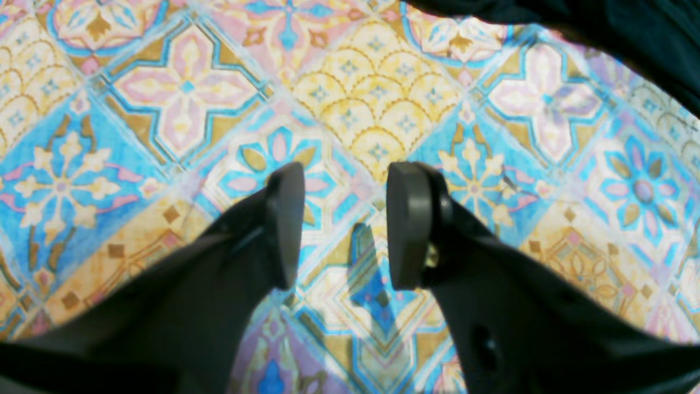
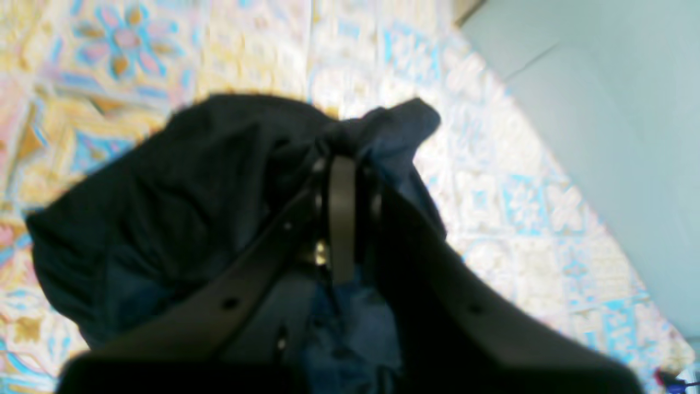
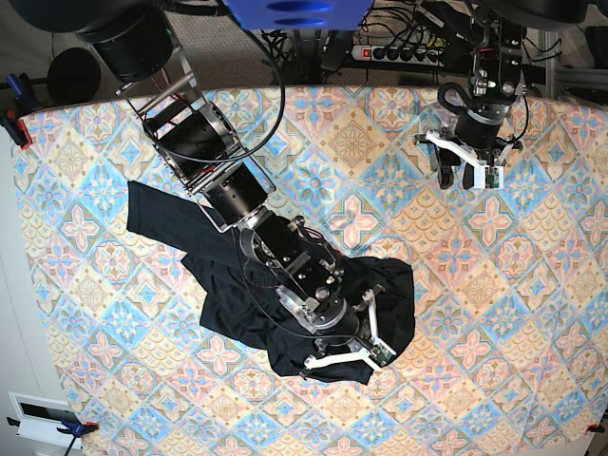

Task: Layout the t-shirt on the table in an organized manner, then fold the t-shirt properly
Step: 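Adjust the right gripper's grip deeper into the shirt bundle, then lift the shirt with the right gripper and drag it across the table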

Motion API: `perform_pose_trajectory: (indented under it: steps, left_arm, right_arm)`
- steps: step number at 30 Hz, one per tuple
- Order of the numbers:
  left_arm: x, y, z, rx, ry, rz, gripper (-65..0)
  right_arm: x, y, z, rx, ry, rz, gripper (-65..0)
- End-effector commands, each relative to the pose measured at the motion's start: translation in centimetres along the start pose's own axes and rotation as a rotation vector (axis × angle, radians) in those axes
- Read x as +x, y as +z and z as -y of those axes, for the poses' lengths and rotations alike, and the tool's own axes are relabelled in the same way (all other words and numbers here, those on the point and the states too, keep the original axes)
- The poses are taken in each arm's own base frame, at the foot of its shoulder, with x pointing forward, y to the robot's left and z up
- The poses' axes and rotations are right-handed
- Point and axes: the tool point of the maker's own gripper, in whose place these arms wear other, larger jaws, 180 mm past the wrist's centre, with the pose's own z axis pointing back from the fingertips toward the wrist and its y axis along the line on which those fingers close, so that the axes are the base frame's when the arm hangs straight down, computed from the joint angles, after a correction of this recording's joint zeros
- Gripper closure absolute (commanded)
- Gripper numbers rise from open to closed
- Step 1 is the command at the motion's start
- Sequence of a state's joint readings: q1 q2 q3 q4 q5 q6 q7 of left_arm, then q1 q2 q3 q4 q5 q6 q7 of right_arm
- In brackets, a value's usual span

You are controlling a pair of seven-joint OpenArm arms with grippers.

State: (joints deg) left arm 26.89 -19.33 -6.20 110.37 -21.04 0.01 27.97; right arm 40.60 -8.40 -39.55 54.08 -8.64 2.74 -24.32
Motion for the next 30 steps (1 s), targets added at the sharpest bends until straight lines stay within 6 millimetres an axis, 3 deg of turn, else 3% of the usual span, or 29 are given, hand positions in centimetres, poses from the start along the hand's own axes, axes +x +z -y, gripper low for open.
perform_pose_trajectory:
  steps: [1,6,11,12,20,21,27,30]
  left_arm:
    - [1.3,0.1,-0.1,-0.002,-0.015,0.042,-24.0]
    - [1.4,0.1,-0.1,-0.002,-0.015,0.043,-24.0]
    - [1.4,0.1,0.0,-0.004,-0.015,0.046,-24.0]
    - [1.5,0.1,0.0,-0.004,-0.015,0.047,-24.0]
    - [2.0,-0.2,0.1,-0.006,-0.016,0.057,-24.0]
    - [2.3,-0.3,0.1,-0.005,-0.018,0.063,-24.0]
    - [3.2,-1.1,0.9,-0.027,-0.020,0.083,-24.0]
    - [3.8,-1.4,1.4,-0.042,-0.024,0.097,-24.0]
  right_arm:
    - [3.7,0.4,1.6,-0.039,0.003,0.085,0.0]
    - [6.3,1.8,2.5,-0.063,0.002,0.112,0.0]
    - [7.9,3.9,7.3,-0.158,-0.124,0.158,0.0]
    - [7.5,4.2,7.6,-0.166,-0.155,0.156,0.0]
    - [-2.2,8.4,10.9,-0.284,-0.280,0.039,0.0]
    - [-4.0,9.3,11.2,-0.304,-0.293,0.016,0.0]
    - [-10.2,15.6,12.7,-0.419,-0.353,-0.048,0.0]
    - [-12.7,18.7,11.5,-0.443,-0.377,-0.088,0.0]
